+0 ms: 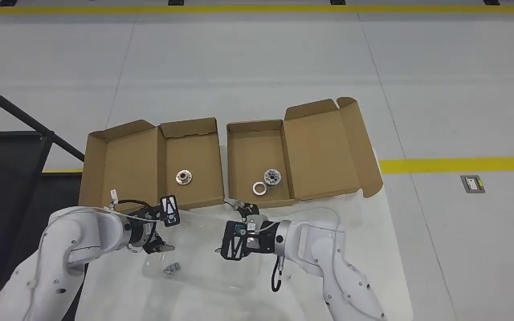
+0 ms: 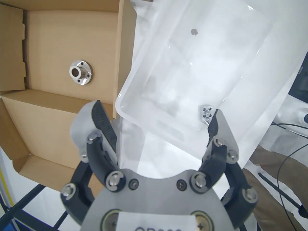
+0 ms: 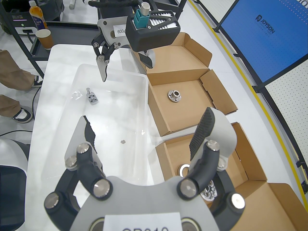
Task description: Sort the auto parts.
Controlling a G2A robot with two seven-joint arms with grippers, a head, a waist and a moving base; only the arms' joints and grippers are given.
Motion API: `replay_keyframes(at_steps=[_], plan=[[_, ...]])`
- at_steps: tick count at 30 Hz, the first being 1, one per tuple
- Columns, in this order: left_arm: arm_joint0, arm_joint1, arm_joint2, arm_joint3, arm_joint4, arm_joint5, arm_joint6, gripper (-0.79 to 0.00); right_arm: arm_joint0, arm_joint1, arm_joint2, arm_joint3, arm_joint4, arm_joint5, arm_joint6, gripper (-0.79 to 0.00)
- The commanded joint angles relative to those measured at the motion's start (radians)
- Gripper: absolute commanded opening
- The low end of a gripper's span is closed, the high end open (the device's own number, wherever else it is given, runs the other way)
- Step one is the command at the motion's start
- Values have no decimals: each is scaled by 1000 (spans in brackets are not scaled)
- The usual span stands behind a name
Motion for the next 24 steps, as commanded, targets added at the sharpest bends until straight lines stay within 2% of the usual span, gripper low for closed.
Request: replay_keyframes(at_steps=[1, 3, 9, 14, 19, 24], plan=[[0, 0, 0, 0, 0, 0, 0, 0, 0, 0, 0, 0, 0, 0, 0, 0], [3, 0, 0, -2, 2, 6, 5, 0, 0, 0, 0, 0, 0, 0, 0, 0], [86, 10, -51, -84, 87, 35, 124, 0, -26, 11, 12, -36, -14, 97, -62, 0], [148, 22, -81, -131, 146, -9, 162, 0, -88, 35, 53, -131, -72, 105, -89, 0], [187, 40, -33, -165, 233, -9, 176, 0, -164, 65, 98, -237, -138, 54, -129, 0], [181, 54, 14, -147, 303, -9, 198, 0, -237, 89, 142, -316, -187, 55, -158, 0]])
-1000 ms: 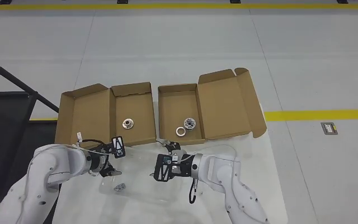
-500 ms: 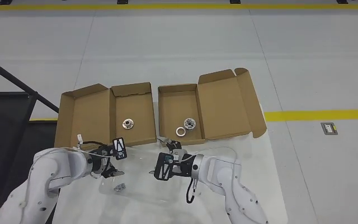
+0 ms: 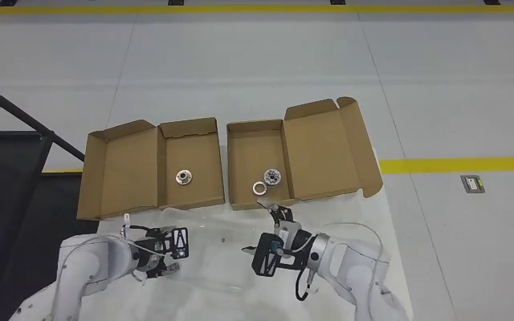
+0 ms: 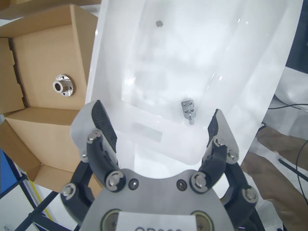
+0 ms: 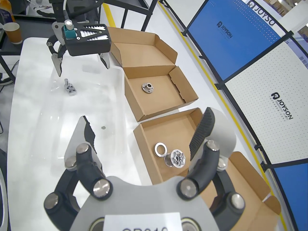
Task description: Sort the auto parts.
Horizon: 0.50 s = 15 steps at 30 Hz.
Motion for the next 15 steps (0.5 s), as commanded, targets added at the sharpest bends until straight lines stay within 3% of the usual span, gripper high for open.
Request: replay_keyframes(at_steps=[1, 7, 11, 15], plan=[[-9, 2, 8, 18, 13, 0, 12, 0, -22, 7, 10, -23, -13, 5, -11, 0], [-55, -7, 53, 75, 26, 4, 27, 0, -52, 24, 19, -42, -25, 22, -32, 0], [-87, -13, 97, 106, 37, 0, 14, -197, -50, 33, 21, -35, -19, 30, -35, 0], [-115, -15, 134, 144, 24, 0, -6, -246, -49, 41, 21, -25, -11, 38, -40, 0]])
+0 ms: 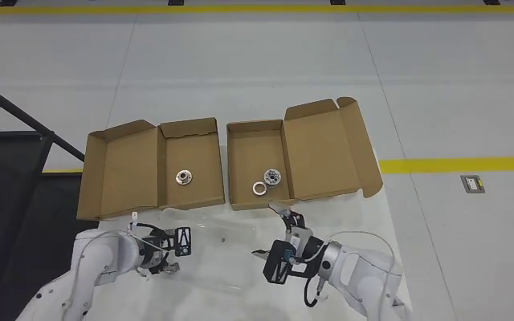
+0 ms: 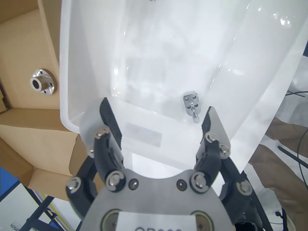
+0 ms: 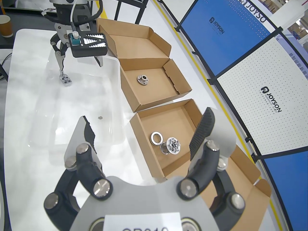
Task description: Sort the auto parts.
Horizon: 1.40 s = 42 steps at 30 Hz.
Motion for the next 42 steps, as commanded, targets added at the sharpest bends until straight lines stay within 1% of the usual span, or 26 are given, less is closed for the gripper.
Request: replay_keyframes(at_steps=[1, 3, 5, 9, 10, 13, 17, 24, 25, 26, 27, 31, 42], plan=[[-13, -1, 19, 14, -8, 0, -13, -265, 0, 4, -1, 6, 3, 4, -1, 0], [-24, -1, 40, 25, -14, 0, -32, -311, 2, 7, -3, 12, 8, 7, -2, 0], [-34, -2, 62, 40, -35, 0, -50, -336, 4, 11, -4, 14, 12, 11, -3, 0], [-60, -3, 110, 63, -75, 0, -102, -292, 8, 18, -8, 16, 20, 14, 2, 0], [-67, -3, 123, 70, -85, 0, -118, -256, 9, 19, -9, 18, 23, 14, 4, 0], [-92, -4, 153, 96, -133, 0, -161, -188, 16, 24, -14, 21, 30, 16, 10, 0], [-127, -6, 190, 131, -166, 6, -186, -200, 25, 30, -21, 28, 40, 15, 17, 0], [-174, -7, 251, 166, -212, 38, -219, -172, 33, 41, -27, 29, 59, 20, 31, 0], [-180, -8, 255, 167, -224, 44, -224, -132, 35, 42, -30, 27, 60, 19, 34, 0], [-186, -7, 257, 165, -237, 50, -230, -25, 36, 43, -34, 27, 61, 18, 39, 0], [-189, -7, 259, 159, -249, 55, -235, 0, 38, 44, -39, 24, 62, 15, 45, 0], [-190, -3, 243, 121, -311, 91, -265, 0, 55, 48, -65, -1, 65, -11, 95, 0], [-190, -3, 243, 121, -311, 91, -265, 0, 55, 48, -65, -1, 65, -11, 95, 0]])
